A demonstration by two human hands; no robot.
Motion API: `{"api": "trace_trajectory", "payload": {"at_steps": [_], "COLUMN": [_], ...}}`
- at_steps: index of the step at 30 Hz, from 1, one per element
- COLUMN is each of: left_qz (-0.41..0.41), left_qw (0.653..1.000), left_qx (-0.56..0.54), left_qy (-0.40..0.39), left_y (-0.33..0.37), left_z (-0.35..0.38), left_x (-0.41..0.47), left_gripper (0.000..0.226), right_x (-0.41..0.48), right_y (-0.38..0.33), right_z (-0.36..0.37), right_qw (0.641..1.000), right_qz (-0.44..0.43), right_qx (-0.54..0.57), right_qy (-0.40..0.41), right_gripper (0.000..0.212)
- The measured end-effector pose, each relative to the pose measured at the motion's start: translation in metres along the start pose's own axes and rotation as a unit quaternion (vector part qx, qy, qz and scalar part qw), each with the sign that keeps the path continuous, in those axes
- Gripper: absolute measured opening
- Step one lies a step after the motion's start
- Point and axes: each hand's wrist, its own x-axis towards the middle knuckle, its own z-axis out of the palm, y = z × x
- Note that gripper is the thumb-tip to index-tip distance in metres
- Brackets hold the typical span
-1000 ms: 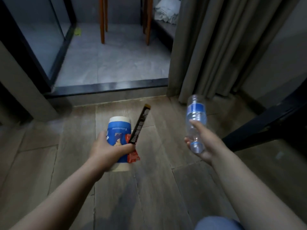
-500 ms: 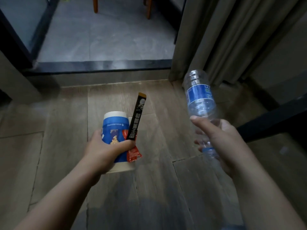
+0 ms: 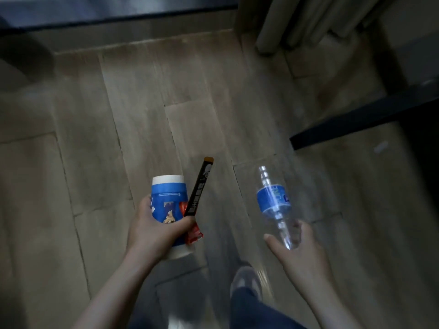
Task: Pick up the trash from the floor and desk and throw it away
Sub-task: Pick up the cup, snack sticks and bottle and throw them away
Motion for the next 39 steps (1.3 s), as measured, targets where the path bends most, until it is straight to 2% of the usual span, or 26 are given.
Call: {"api": "trace_trajectory", "payload": {"at_steps": [3, 6, 9, 12, 16, 23, 29, 36, 39], "left_qz": [-0.003, 0.006, 0.007, 0.024, 0.059, 0.155, 0.223, 0.353, 0.375], "left_qw": [0.999, 0.997, 0.997, 0.996, 0.995, 0.987, 0.972, 0.918, 0.897], "left_qx": [0.041, 0.063, 0.056, 0.067, 0.071, 0.045, -0.012, 0.007, 0.004], "left_qy": [0.015, 0.033, 0.052, 0.044, 0.041, 0.007, -0.068, -0.179, -0.232], "left_y": [-0.002, 0.014, 0.055, 0.11, 0.186, 0.294, 0.344, 0.403, 0.408], "left_z": [0.002, -0.001, -0.017, -0.041, -0.079, -0.142, -0.193, -0.221, -0.212], "left_x": [-0.038, -0.086, -0.131, -0.183, -0.257, -0.373, -0.449, -0.527, -0.565], "left_gripper": [0.069, 0.061, 0.062, 0.064, 0.062, 0.053, 0.056, 0.056, 0.052], "right_x": [-0.032, -0.071, -0.114, -0.156, -0.205, -0.284, -0.372, -0.486, -0.53], "right_y": [0.024, 0.021, -0.003, -0.041, -0.09, -0.18, -0.236, -0.263, -0.254], "right_z": [-0.016, -0.046, -0.084, -0.137, -0.219, -0.331, -0.382, -0.457, -0.483], "right_qw": [0.998, 0.997, 0.994, 0.996, 0.995, 0.987, 0.952, 0.877, 0.85], "right_qz": [0.058, 0.07, 0.104, 0.081, 0.06, 0.006, -0.025, -0.083, -0.102], "right_qx": [-0.022, -0.022, 0.001, 0.023, 0.071, 0.152, 0.259, 0.381, 0.403], "right_qy": [-0.018, -0.005, -0.025, -0.037, -0.035, 0.04, 0.16, 0.282, 0.323], "right_gripper": [0.058, 0.073, 0.071, 0.065, 0.071, 0.049, 0.043, 0.038, 0.034]}}
